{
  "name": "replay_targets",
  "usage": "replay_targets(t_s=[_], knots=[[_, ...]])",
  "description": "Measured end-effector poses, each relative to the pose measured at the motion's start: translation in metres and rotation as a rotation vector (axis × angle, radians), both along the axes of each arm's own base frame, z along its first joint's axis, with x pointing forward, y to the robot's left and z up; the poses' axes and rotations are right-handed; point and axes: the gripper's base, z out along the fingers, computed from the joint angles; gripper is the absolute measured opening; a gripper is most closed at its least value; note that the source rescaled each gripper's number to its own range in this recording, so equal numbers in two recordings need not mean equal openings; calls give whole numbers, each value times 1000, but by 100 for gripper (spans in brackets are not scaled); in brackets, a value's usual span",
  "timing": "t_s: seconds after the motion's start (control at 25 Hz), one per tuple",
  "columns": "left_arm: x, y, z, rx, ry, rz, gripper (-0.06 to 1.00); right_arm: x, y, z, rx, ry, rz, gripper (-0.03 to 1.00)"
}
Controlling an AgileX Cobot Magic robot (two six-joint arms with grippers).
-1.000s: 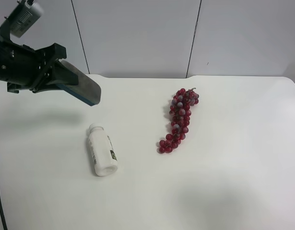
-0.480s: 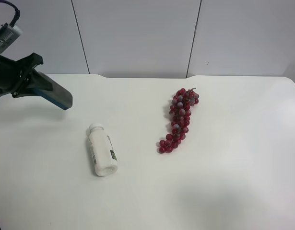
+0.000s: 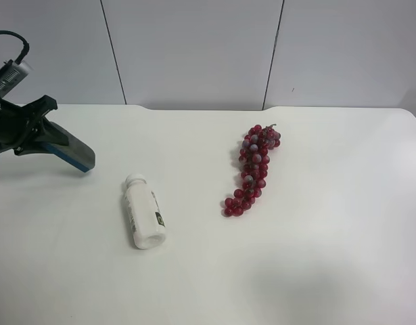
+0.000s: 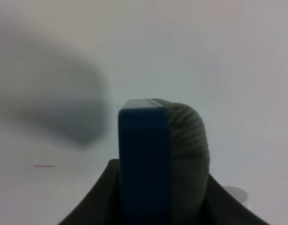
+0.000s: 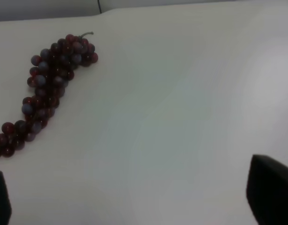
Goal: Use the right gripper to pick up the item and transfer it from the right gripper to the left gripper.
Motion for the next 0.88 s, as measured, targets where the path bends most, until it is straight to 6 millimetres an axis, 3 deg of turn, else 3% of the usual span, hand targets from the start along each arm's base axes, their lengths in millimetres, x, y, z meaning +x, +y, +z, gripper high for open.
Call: replay_targets(t_s=[0.24,0.32,0.36,0.4,0.44,0.52,0.64,0.88], knots=[[1,1,0,40,-24,-41,2,0,0,0,-2,0,1,99],[1,2,0,52,-31,-37,22,0,0,0,-2,0,1,99],[2,3,-1,57,-32,-32,39,0,0,0,-2,0,1,99],[2,4,-1,69,-38,-18,64,0,0,0,-2,0,1,99],[3,6,-1,80,-45,-2,80,0,0,0,-2,0,1,99],[5,8,-1,98,-55,24,93,0,0,0,-2,0,1,99],[7,11,0,124,-69,52,99,0,0,0,-3,0,2,99],[9,16,2,160,-93,88,99,0,0,0,-5,0,3,99]])
